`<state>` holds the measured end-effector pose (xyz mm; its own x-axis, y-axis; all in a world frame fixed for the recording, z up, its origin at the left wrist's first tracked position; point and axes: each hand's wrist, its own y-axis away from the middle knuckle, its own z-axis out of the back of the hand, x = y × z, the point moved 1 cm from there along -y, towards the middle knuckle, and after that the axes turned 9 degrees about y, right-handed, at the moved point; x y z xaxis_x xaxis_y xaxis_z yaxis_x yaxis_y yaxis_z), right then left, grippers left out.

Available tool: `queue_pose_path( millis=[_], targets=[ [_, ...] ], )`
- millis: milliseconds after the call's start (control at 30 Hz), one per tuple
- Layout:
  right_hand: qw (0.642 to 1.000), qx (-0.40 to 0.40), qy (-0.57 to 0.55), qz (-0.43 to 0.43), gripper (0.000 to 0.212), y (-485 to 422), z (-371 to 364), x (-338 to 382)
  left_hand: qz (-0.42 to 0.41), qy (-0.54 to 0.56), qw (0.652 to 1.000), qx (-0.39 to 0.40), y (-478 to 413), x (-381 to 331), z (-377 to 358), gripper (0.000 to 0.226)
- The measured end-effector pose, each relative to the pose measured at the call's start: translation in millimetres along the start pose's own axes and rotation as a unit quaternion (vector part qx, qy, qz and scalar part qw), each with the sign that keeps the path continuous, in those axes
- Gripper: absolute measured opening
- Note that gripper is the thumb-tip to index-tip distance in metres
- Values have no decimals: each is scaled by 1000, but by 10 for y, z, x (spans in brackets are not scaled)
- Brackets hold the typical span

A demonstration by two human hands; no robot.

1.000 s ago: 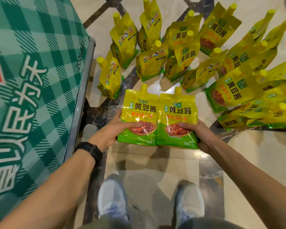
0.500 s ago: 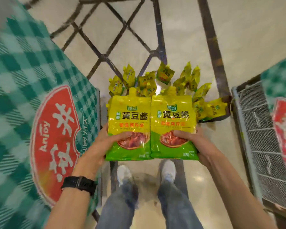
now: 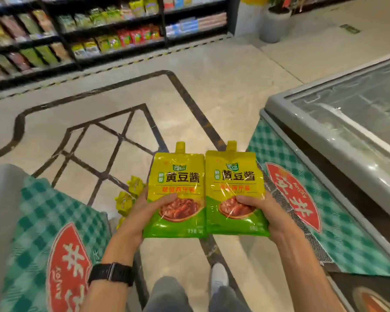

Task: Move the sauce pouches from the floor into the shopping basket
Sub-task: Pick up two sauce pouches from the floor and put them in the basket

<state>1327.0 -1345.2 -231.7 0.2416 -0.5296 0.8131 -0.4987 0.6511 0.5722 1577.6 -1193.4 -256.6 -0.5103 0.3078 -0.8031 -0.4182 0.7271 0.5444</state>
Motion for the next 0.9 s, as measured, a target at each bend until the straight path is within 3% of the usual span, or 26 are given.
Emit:
queue_pose_path(
  millis=[67, 167, 367, 467, 567, 667, 767, 900],
  targets=[
    [999, -38, -23, 12, 57, 127, 113, 39, 0, -22, 999, 33, -110, -111, -174, 112],
    [992, -104, -67, 25, 53, 319, 228, -15, 20, -45, 994, 94, -318, -212, -398, 103],
    [962, -223, -153, 46, 105, 856, 390, -414, 68, -98, 958, 260, -433, -273, -987, 98],
    [937, -284, -194, 57, 107, 1205, 478, -632, 82, -136, 934, 321, -381, -202, -1342, 101],
    [905, -345, -236, 77, 95, 1616, 545, -868, 106, -170, 898, 392, -215, -79, -1752, 90],
    [874, -392, -264, 112, 74, 2101, 600, -1117, 124, -215, 860, 446, 17, 163, -2172, 96],
    [840, -431, -299, 141, 89, 2606, 656, -1441, 131, -248, 820, 498, 391, 466, -2576, 96],
    [786, -483, -351, 161, 104, 3316, 749, -2017, 144, -286, 759, 567, 1111, 986, -3058, 74]
  ],
)
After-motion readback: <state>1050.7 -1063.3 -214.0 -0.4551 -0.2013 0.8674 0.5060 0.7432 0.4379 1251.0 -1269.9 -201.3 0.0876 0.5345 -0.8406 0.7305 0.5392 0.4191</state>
